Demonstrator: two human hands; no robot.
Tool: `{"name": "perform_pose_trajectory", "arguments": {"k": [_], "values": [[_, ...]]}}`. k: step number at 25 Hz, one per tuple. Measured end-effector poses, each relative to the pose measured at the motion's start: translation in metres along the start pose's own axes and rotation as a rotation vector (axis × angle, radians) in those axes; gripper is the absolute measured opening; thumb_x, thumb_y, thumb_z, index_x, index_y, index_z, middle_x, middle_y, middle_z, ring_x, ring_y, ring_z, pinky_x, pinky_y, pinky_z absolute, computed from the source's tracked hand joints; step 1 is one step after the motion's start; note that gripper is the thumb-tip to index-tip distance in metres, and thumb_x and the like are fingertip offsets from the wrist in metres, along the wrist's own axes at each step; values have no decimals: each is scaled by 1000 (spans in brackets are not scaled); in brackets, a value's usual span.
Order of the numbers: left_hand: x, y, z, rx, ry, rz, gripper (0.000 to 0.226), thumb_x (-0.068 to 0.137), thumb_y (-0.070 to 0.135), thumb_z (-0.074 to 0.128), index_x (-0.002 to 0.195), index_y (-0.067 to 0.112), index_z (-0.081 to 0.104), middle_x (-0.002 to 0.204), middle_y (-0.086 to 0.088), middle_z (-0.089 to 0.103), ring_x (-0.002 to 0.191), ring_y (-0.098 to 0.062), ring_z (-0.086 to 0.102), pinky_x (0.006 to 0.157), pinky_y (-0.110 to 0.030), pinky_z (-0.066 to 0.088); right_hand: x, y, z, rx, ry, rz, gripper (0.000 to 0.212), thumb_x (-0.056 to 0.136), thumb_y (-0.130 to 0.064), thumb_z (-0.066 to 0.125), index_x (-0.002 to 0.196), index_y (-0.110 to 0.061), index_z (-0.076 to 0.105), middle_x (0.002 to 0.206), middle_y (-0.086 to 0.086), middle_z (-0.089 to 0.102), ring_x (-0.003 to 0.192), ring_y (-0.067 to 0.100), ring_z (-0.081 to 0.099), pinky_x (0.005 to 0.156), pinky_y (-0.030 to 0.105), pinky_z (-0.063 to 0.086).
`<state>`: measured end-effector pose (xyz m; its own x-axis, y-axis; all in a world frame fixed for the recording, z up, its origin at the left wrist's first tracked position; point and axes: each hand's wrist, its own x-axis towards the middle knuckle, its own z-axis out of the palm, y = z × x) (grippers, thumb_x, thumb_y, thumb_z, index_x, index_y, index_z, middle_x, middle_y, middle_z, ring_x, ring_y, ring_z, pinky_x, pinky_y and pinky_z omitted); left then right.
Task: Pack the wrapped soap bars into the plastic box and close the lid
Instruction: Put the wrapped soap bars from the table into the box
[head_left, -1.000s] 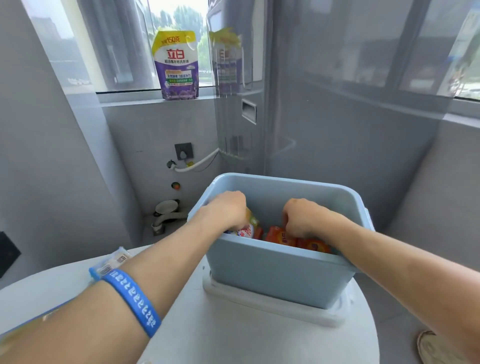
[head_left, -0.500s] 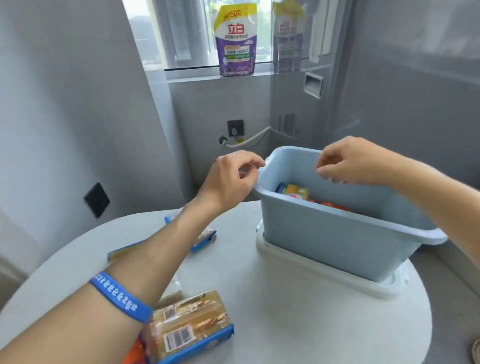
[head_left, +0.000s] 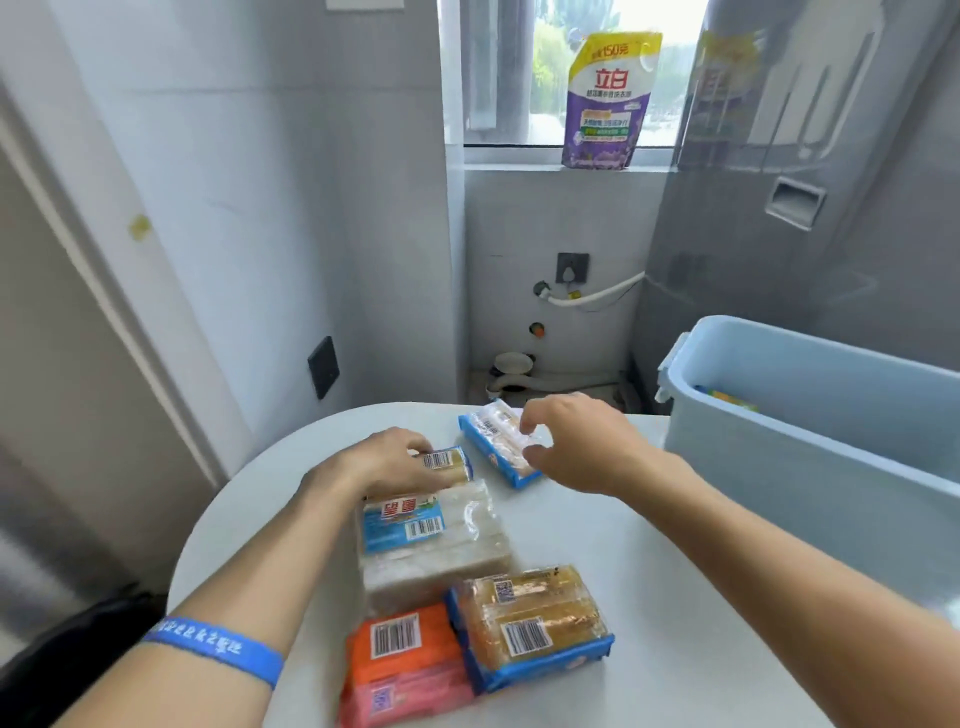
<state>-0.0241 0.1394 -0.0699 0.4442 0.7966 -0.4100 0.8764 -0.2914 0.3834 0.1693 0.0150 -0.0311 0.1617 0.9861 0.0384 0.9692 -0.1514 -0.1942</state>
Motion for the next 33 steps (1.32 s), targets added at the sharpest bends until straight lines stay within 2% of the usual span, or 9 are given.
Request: {"name": "perform_pose_trajectory", "arguments": {"k": [6, 11, 14, 16, 19, 22, 25, 29, 33], "values": [[16, -18, 0, -47, -22, 28, 49, 61, 59, 75, 100, 35, 61, 98, 9, 69, 83, -10, 68, 81, -37, 56, 55, 1, 74, 112, -106, 246, 38, 90, -32, 51, 125, -17, 49, 129, 9, 55, 115, 32, 51, 87, 40, 46], [25, -21, -2, -115, -88, 20, 52, 53, 56, 84, 91, 24, 69, 87, 6, 76, 78, -13, 72, 79, -37, 58, 61, -2, 85, 177, -34, 360, 45, 71, -40, 67, 105, -19, 47, 97, 5, 63, 91, 29, 57, 62, 33, 38], [22, -21, -6, -317, 103, 7, 48, 56, 52, 84, 86, 19, 68, 87, -1, 73, 78, -17, 69, 68, -33, 56, 54, -4, 61, 999, 39, 558, 21, 76, -29, 59, 88, -11, 55, 79, 10, 63, 66, 25, 59, 58, 35, 47], [14, -15, -13, -686, 161, 15, 39, 68, 43, 82, 92, 17, 69, 93, -9, 73, 75, -22, 68, 58, -34, 58, 41, 0, 44, 1577, 11, 561, 30, 84, -24, 47, 98, -5, 65, 91, 20, 70, 74, 32, 64, 68, 42, 55], [-6, 12, -25, -1227, -2, 76, 42, 79, 50, 68, 103, 15, 67, 95, -13, 71, 73, -27, 67, 57, -38, 58, 13, 9, 17, 2011, -34, 396, 46, 85, -20, 37, 117, 2, 61, 108, 31, 66, 86, 37, 65, 85, 46, 51], [-29, 51, -27, -1596, -267, 190, 65, 68, 72, 59, 96, 14, 64, 74, -7, 59, 53, -18, 57, 43, -24, 50, -14, 13, -8, 1965, -11, 365, 40, 85, -25, 53, 117, -5, 66, 111, 24, 71, 87, 30, 68, 87, 40, 47], [-44, 93, -16, -1809, -420, 338, 75, 59, 66, 73, 107, 9, 59, 84, -10, 55, 65, -19, 58, 49, -26, 56, -36, 17, -36, 1872, 54, 421, 29, 85, -18, 64, 111, -7, 69, 92, 11, 78, 73, 21, 73, 68, 31, 58], [-57, 132, 4, -1871, -449, 440, 47, 74, 41, 56, 106, 9, 69, 101, -13, 64, 91, -29, 62, 80, -38, 49, -63, 25, -71, 1795, 135, 460, 22, 86, -11, 65, 107, -5, 70, 90, 11, 79, 71, 24, 75, 64, 32, 61], [-76, 175, 15, -1725, -459, 472, 55, 83, 55, 53, 110, 9, 67, 95, -13, 62, 81, -27, 61, 66, -34, 45, -96, 69, -108, 1706, 254, 501, 18, 86, -15, 67, 101, -6, 71, 85, 11, 78, 67, 25, 75, 55, 35, 62]]}}
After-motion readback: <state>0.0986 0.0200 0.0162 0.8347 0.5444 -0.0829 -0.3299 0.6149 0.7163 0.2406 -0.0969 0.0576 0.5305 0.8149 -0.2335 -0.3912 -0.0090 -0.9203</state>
